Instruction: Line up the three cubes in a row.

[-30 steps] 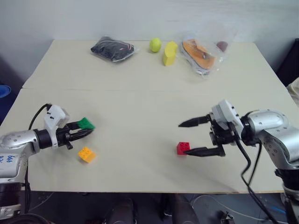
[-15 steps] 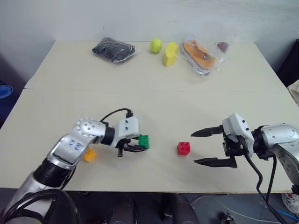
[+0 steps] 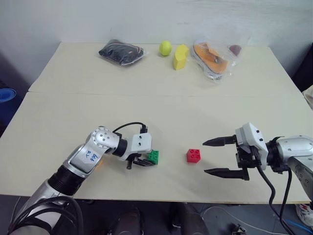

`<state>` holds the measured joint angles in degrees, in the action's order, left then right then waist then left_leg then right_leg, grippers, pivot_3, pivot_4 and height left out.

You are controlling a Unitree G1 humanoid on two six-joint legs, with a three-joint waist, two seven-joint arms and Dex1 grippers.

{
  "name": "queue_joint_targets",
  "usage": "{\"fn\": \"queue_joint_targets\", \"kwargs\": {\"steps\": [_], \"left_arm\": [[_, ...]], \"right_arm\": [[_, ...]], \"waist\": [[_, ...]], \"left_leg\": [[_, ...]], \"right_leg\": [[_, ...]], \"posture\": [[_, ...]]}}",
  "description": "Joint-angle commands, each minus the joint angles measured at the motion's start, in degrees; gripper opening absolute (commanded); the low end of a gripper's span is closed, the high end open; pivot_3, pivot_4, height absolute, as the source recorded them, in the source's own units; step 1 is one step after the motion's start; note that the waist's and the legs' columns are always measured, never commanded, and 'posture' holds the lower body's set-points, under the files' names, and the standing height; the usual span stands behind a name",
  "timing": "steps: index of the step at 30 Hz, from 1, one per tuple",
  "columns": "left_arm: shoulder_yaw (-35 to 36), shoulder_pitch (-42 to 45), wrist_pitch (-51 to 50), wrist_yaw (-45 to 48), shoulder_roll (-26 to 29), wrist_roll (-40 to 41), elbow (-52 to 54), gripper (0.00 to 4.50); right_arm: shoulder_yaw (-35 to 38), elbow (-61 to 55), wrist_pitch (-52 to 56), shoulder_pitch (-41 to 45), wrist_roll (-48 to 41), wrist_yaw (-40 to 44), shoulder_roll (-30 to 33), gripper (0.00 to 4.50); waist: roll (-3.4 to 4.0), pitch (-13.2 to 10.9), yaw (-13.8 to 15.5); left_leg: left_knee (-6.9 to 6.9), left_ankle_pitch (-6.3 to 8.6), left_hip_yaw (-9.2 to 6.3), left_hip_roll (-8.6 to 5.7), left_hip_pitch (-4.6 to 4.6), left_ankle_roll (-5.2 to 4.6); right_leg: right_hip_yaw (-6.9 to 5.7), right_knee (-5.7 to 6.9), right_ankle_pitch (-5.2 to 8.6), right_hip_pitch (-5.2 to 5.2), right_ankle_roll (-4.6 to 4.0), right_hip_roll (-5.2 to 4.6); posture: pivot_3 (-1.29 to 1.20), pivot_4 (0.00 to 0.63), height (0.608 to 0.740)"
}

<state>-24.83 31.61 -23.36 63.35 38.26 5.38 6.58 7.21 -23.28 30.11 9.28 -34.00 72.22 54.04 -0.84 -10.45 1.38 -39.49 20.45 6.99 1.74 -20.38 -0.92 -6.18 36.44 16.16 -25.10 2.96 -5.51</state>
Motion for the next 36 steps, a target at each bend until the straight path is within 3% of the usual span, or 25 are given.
{"fn": "queue_joint_targets", "kwargs": {"steps": [1, 16, 22, 25, 26, 31, 33, 36], "left_arm": [[0.49, 0.9, 0.92, -0.13, -0.73, -1.06, -0.45, 1.5], [1.97, 1.78, 2.99, 0.99, -2.79, -1.45, -4.43, 1.5], [4.52, 0.64, 0.77, 2.63, -0.2, 0.49, -0.77, 3.37], [11.67, -1.27, -5.72, 3.76, 4.72, 5.75, 7.04, 4.34], [14.67, -2.0, -8.4, 3.96, 6.49, 7.98, 9.77, 4.47], [36.04, -9.25, -23.53, 3.76, 16.06, 21.03, 20.34, 4.47], [46.04, -15.03, -28.48, 1.75, 18.19, 22.27, 22.18, 4.47], [58.89, -29.43, -30.9, -0.21, 17.06, 20.6, 26.62, 4.47]], "right_arm": [[1.31, -1.53, -0.63, 0.58, -0.82, -0.06, 0.96, 4.5], [-0.74, -0.34, -1.43, 2.29, -0.22, -0.17, 0.05, 4.5], [-1.19, 0.0, -1.84, 2.54, -0.33, 0.0, 0.05, 4.5], [-2.25, 1.17, -2.3, 3.79, -0.28, 0.87, 0.06, 4.5], [-2.62, 1.74, -2.52, 4.35, -0.17, 1.28, 0.04, 4.5], [-4.71, 5.37, -3.38, 8.17, 0.29, 3.6, -0.61, 4.5], [-5.72, 6.99, -3.97, 9.57, 0.56, 4.9, -0.97, 4.5], [-7.23, 8.91, -4.93, 11.12, 1.19, 6.51, -1.5, 4.5]], "waist": [[0.0, 0.0, 0.0], [0.0, 0.0, 0.0], [0.0, 0.0, -0.05], [-0.01, -0.01, -0.47], [-0.02, -0.02, -0.55], [-0.01, -0.03, -1.49], [0.0, -0.04, -1.69], [0.04, -0.05, -1.69]], "left_leg": [[-0.02, 0.0, -0.01, 0.0, 0.0, 0.0], [-0.15, 0.04, -0.11, 0.01, 0.0, -0.06], [-0.18, 0.05, -0.19, 0.03, 0.03, -0.09], [-0.18, 0.06, -0.19, 0.07, 0.03, -0.07], [-0.17, 0.07, -0.2, 0.09, 0.03, -0.06], [-0.16, 0.08, -0.27, 0.13, 0.05, -0.03], [-0.16, 0.08, -0.29, 0.13, 0.06, -0.02], [-0.12, 0.09, -0.32, 0.14, 0.12, 0.0]], "right_leg": [[-0.01, 0.0, 0.0, 0.01, 0.0, 0.0], [-0.1, 0.01, 0.0, 0.14, 0.0, -0.03], [-0.17, -0.02, 0.0, 0.26, 0.0, -0.03], [-0.16, -0.01, 0.0, 0.24, 0.0, -0.02], [-0.17, -0.01, 0.0, 0.24, 0.0, -0.02], [-0.19, -0.04, 0.0, 0.29, 0.0, -0.02], [-0.21, -0.13, 0.0, 0.34, 0.0, -0.02], [-0.24, -0.2, 0.01, 0.42, 0.0, -0.02]], "posture": [[0.0, 0.15, 0.74], [0.0, 0.15, 0.74], [0.0, 0.15, 0.74], [0.0, 0.15, 0.74], [0.0, 0.15, 0.74], [0.0, 0.15, 0.74], [0.0, 0.15, 0.74], [0.0, 0.15, 0.74]]}}
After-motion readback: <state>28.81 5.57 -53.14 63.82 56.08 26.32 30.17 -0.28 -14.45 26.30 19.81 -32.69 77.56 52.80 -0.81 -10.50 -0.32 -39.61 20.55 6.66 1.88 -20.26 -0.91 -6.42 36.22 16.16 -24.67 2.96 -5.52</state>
